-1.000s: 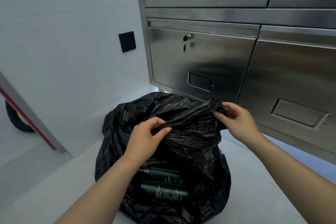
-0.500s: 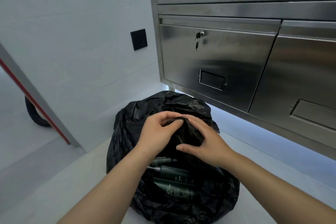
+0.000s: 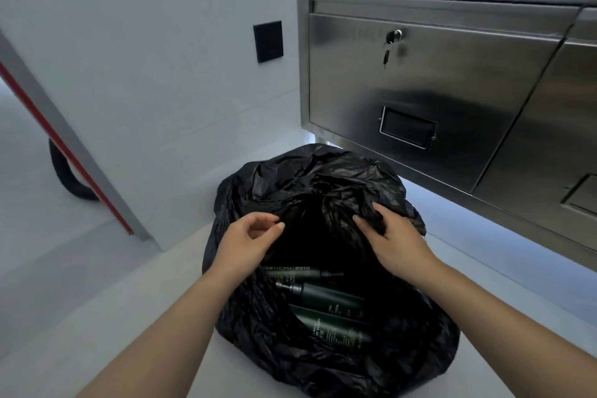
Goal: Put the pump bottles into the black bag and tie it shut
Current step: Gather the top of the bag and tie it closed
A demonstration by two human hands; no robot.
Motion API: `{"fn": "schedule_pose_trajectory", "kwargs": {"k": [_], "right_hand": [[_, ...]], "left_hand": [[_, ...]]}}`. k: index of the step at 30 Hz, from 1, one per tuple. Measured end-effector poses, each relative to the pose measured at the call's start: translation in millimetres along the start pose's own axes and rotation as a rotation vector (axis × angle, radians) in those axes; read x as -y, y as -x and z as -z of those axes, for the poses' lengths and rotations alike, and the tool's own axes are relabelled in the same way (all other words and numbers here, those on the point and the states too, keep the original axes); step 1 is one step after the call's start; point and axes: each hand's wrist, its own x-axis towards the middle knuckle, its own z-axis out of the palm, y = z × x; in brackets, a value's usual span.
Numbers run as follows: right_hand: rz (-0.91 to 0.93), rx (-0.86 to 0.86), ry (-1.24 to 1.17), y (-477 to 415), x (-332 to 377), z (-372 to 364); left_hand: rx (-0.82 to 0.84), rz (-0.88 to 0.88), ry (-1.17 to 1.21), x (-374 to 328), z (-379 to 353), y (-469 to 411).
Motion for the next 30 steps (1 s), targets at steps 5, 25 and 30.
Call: {"fn": "schedule_pose_trajectory", "kwargs": {"k": [5,25,30], "right_hand": [[-0.098,0.114,-0.029,-15,16,-31],[0.042,0.086,0.041,18,13,-22],[-0.002,0.094,-0.116,15,17,-24]], "left_hand": [[0.090,-0.041,0.234,-16,-9,-5],[0.155,0.003,0.117,-29,-67,-12],[0.319,0.116,0.301,-47,-54,-5]]}}
